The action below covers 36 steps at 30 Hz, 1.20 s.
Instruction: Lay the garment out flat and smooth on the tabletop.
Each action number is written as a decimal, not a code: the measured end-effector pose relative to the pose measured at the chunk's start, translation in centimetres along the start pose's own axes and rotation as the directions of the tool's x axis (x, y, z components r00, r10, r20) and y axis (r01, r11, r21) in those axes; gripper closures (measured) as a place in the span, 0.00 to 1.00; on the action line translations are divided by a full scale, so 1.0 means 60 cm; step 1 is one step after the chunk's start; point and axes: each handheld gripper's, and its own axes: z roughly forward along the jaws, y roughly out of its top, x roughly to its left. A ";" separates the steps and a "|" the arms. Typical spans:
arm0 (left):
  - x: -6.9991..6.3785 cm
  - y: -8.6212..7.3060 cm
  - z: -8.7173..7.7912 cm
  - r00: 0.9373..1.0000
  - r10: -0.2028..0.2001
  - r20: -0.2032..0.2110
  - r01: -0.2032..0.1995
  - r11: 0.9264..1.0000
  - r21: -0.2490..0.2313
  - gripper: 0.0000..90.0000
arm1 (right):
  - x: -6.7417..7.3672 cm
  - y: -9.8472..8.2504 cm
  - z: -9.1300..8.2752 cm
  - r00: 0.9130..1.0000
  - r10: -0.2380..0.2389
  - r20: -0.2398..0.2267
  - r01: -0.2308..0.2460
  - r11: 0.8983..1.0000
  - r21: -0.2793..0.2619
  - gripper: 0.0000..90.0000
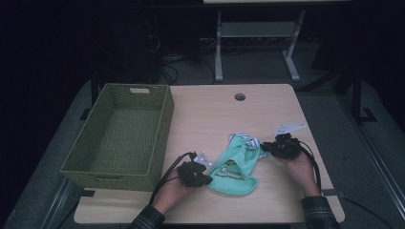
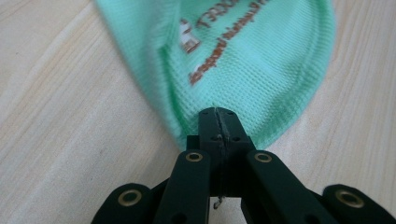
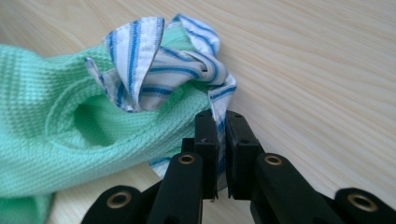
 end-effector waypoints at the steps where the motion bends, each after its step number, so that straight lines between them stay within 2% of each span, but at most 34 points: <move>1: 0.000 0.000 0.000 1.000 0.000 0.000 0.000 1.000 0.000 0.99 | -0.003 -0.002 -0.002 1.000 0.000 0.005 0.000 1.000 0.002 0.94; 8: 0.001 0.000 0.000 1.000 -0.001 0.002 0.001 1.000 -0.002 0.99 | -0.031 -0.021 -0.003 0.999 0.019 0.049 -0.020 0.999 0.029 0.94; 11: 0.001 0.000 0.000 1.000 -0.001 0.003 0.001 1.000 -0.003 0.99 | -0.037 -0.027 0.003 0.998 0.021 0.054 -0.024 0.998 0.049 0.94; 13: 0.001 0.000 0.000 1.000 -0.001 0.002 0.001 1.000 -0.003 0.99 | -0.035 -0.026 0.005 0.998 0.021 0.060 -0.023 0.999 0.045 0.94; 15: 0.001 0.000 0.000 1.000 0.000 0.002 0.000 1.000 -0.003 0.99 | -0.034 -0.025 0.005 0.998 0.008 0.067 -0.011 0.999 0.045 0.90; 16: 0.001 0.000 0.000 1.000 -0.001 0.002 0.001 1.000 -0.004 0.99 | -0.034 -0.026 0.004 0.998 0.007 0.069 -0.010 0.999 0.044 0.85; 19: 0.002 0.000 -0.001 1.000 0.002 0.006 -0.002 1.000 0.002 0.99 | -0.036 -0.026 -0.004 0.997 0.030 0.064 -0.032 0.999 0.021 0.77; 22: 0.002 -0.001 0.000 1.000 -0.006 0.011 0.007 1.000 -0.005 0.99 | -0.034 -0.025 -0.018 0.996 0.051 0.068 -0.051 0.999 0.002 0.75; 23: 0.004 -0.001 -0.001 1.000 0.010 0.009 -0.010 1.000 0.007 0.99 | -0.033 -0.024 -0.026 0.996 0.053 0.072 -0.053 0.999 -0.007 0.75; 26: 0.001 -0.001 0.000 1.000 0.003 0.002 -0.003 1.000 -0.001 0.99 | -0.030 -0.027 -0.044 0.996 0.067 0.057 -0.065 0.997 -0.036 0.79; 27: 0.000 -0.001 0.000 1.000 -0.006 0.001 0.006 1.000 -0.007 0.99 | -0.027 -0.029 -0.052 0.996 0.079 0.038 -0.077 0.996 -0.042 0.81; 29: 0.000 -0.001 0.000 1.000 0.003 0.000 -0.003 1.000 -0.003 0.99 | -0.022 -0.033 -0.061 0.997 0.070 0.024 -0.068 0.996 -0.052 0.86; 36: 0.001 0.000 -0.001 1.000 0.015 -0.003 -0.015 1.000 0.008 0.99 | 0.007 -0.054 -0.077 0.999 0.048 -0.010 -0.048 0.998 -0.029 0.94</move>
